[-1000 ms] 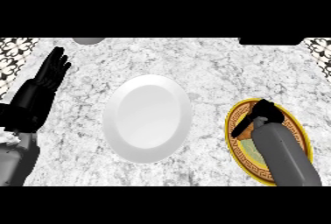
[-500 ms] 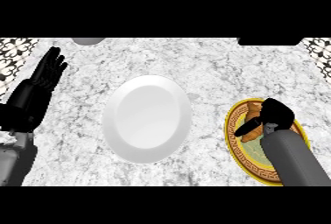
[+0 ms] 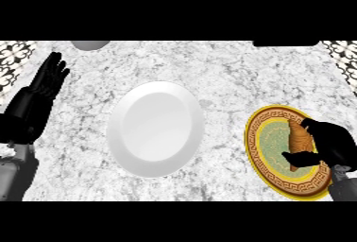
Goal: Pick the croissant from the plate and place it in the plate
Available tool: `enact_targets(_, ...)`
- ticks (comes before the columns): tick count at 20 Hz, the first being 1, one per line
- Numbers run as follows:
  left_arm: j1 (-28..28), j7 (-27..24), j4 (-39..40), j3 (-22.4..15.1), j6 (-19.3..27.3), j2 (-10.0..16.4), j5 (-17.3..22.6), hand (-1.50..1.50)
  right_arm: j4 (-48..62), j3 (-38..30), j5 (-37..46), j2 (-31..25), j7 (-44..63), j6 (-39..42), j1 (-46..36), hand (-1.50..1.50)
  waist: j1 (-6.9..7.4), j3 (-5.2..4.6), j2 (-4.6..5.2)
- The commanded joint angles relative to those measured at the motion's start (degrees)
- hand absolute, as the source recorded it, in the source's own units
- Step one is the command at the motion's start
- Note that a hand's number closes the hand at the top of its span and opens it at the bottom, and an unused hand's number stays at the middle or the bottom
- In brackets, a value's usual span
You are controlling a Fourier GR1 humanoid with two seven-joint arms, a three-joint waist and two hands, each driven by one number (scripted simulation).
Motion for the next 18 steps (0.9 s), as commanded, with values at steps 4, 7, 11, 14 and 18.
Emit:
enact_targets(4,1.6,0.4,-1.4,0.1,0.3,-0.8,-1.7,0.0,-18.2,-2.1,-6.3,-3.2,-6.5,2.4,5.5,1.5,0.6,0.03,0.15)
enact_targets(7,-0.8,1.6,-0.4,1.4,-1.8,0.4,0.3,0.0,-26.0,-1.9,-8.4,-1.8,-10.3,-1.3,8.7,1.5,-0.03,0.04,0.12)
enact_targets(11,0.9,-0.7,0.7,1.0,-1.2,-1.0,-0.6,0.0,-34.7,0.6,-13.1,3.9,-10.6,-1.7,8.0,1.5,0.4,0.02,0.11)
enact_targets(14,-0.5,-0.6,0.6,0.8,-0.7,-1.7,-1.5,0.0,-39.4,-0.2,-17.9,4.6,-7.0,4.0,3.5,1.5,1.06,0.03,0.33)
enact_targets(18,-0.4,0.9,-0.9,-2.1,1.2,-5.0,-5.0,0.0,-44.5,6.6,-12.0,8.9,-2.3,5.2,3.4,1.5,1.23,0.05,0.34)
